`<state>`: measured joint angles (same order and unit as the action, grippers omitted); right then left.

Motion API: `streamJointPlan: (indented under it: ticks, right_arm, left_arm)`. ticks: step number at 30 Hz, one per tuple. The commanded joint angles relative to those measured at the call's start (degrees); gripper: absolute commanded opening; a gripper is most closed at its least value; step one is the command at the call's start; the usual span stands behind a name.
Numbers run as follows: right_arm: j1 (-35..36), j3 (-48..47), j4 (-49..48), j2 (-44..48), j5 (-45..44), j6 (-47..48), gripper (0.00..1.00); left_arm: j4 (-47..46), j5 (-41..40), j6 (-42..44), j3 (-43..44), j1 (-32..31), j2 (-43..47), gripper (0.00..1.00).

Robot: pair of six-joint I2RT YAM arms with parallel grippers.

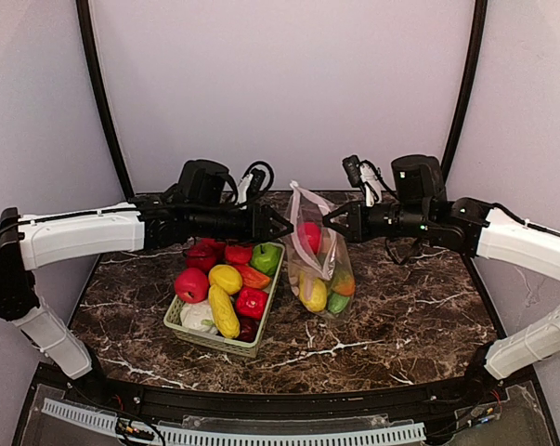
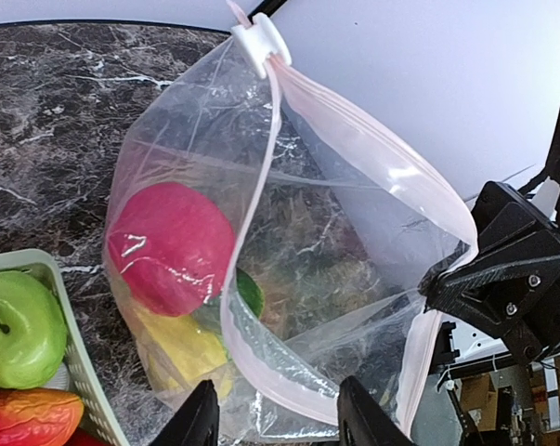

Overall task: Place the food in the zip-top bag and seal the zipper
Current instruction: Place the fake fruit in the zipper food storage bag, then adjust the zipper food storage bag at the center of the board.

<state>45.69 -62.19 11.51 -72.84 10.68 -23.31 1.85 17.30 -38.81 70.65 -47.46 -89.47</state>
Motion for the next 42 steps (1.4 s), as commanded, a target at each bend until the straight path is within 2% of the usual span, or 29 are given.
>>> streamJointPlan:
  ticks: [1, 15, 29, 40, 42]
  right_arm:
    - [-0.4, 0.8, -3.2, 1.0, 0.3, -0.9, 0.0]
    - [-0.6, 0.9, -3.3, 0.5, 0.6, -0.8, 0.0]
    - [-1.0, 1.7, -3.6, 0.8, 0.7, -1.1, 0.0]
    - [-1.1, 2.0, -4.0, 1.0, 0.8, -1.2, 0.0]
    - [-1.2, 2.1, -4.0, 1.1, 0.7, -1.2, 0.0]
  left_arm:
    - [-5.8, 4.3, -3.1, 0.3, -0.1, -1.2, 0.42]
    - [-2.3, 3.3, -1.8, 2.0, -0.1, -4.7, 0.36]
    - [-3.0, 4.3, -2.5, 3.2, 0.0, -6.0, 0.2]
    - [-3.4, 6.2, -2.7, 4.5, -0.1, -7.8, 0.18]
    - [-3.3, 5.6, -2.4, 4.8, 0.0, -7.6, 0.13]
